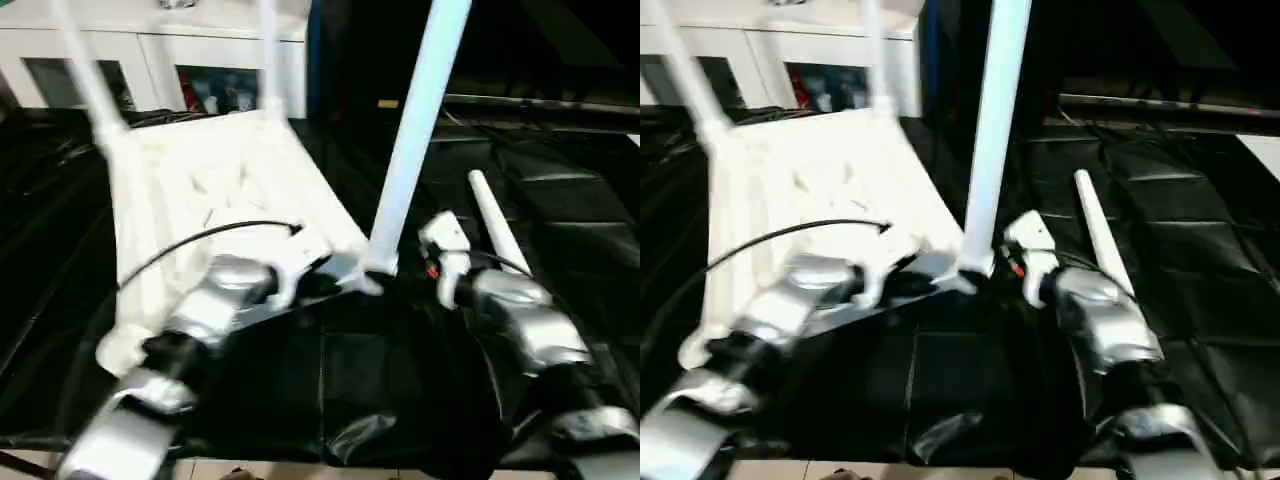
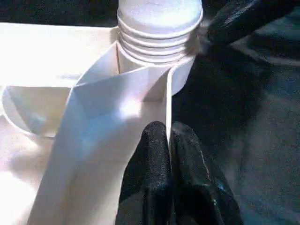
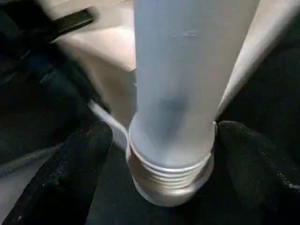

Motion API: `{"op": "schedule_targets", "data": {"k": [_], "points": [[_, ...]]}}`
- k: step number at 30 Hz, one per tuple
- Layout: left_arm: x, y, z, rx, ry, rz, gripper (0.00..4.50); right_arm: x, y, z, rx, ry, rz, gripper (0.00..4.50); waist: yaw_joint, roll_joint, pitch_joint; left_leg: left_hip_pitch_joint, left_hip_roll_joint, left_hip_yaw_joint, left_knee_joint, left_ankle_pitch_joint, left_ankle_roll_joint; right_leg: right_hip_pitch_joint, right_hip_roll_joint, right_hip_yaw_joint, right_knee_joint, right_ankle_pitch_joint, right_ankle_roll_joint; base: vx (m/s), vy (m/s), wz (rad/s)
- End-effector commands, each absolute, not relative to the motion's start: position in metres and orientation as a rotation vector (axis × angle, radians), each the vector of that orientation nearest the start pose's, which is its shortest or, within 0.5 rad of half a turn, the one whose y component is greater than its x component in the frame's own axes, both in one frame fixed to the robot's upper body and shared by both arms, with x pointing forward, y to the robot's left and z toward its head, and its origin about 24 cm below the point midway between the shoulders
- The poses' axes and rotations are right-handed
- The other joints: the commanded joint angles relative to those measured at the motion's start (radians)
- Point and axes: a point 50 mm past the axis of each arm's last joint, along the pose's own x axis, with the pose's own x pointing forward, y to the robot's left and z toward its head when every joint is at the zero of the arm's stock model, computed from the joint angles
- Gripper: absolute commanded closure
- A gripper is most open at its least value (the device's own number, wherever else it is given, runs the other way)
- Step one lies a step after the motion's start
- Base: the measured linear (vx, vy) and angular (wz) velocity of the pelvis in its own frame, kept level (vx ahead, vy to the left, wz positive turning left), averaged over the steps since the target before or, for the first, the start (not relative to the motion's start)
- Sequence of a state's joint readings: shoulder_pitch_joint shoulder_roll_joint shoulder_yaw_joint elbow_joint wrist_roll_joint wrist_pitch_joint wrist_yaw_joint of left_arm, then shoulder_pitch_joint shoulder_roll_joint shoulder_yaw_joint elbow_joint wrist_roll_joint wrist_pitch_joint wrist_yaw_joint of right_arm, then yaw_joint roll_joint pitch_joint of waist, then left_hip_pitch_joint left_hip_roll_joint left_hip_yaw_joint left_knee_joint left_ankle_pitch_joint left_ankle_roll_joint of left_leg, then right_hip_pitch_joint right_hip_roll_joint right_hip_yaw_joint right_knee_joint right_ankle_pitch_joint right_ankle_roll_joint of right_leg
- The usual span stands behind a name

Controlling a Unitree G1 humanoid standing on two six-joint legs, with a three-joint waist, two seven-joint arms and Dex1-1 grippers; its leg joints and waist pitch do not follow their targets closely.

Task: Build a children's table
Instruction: Rotate leg to tighten

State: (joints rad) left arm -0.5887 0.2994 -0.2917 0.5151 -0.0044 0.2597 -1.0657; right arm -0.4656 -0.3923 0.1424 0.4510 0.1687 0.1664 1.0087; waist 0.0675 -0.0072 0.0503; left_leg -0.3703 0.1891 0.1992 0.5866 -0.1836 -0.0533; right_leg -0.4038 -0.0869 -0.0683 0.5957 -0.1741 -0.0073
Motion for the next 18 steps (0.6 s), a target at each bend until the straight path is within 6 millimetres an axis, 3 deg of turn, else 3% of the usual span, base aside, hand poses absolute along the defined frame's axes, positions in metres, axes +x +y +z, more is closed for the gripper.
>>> {"op": "schedule_targets", "data": {"k": [1,6,14,18], "points": [[0.3106,0.0895,0.0651,0.262,0.377,-1.389,4.5,0.3059,-0.1514,0.0579,-0.164,0.318,1.157,0.57,0.002,-0.011,-0.063,0.016,0.049,-0.018,-0.066,-0.183,0.077,0.042,-0.062,0.045,-0.066,-0.222,-0.228,0.0,0.0,0.0],[0.3121,0.0928,0.0647,0.273,0.375,-1.39,4.5,0.3057,-0.149,0.0591,-0.159,0.324,1.186,0.9,0.021,-0.015,-0.063,0.015,0.049,-0.015,-0.065,-0.154,0.078,0.044,-0.064,0.047,-0.06,-0.185,-0.242,0.0,0.0,0.0],[0.3102,0.0936,0.0656,0.269,0.379,-1.398,4.5,0.3047,-0.1475,0.0573,-0.167,0.337,1.212,1.68,0.022,-0.017,-0.064,0.014,0.047,-0.016,-0.064,-0.154,0.067,0.046,-0.066,0.046,-0.061,-0.208,-0.222,0.0,0.0,0.0],[0.3103,0.0952,0.0646,0.275,0.383,-1.394,4.5,0.3037,-0.1479,0.0561,-0.17,0.341,1.215,1.73,0.023,-0.015,-0.065,0.014,0.047,-0.016,-0.063,-0.147,0.071,0.046,-0.065,0.046,-0.059,-0.197,-0.227,0.0,0.0,0.0]]}}
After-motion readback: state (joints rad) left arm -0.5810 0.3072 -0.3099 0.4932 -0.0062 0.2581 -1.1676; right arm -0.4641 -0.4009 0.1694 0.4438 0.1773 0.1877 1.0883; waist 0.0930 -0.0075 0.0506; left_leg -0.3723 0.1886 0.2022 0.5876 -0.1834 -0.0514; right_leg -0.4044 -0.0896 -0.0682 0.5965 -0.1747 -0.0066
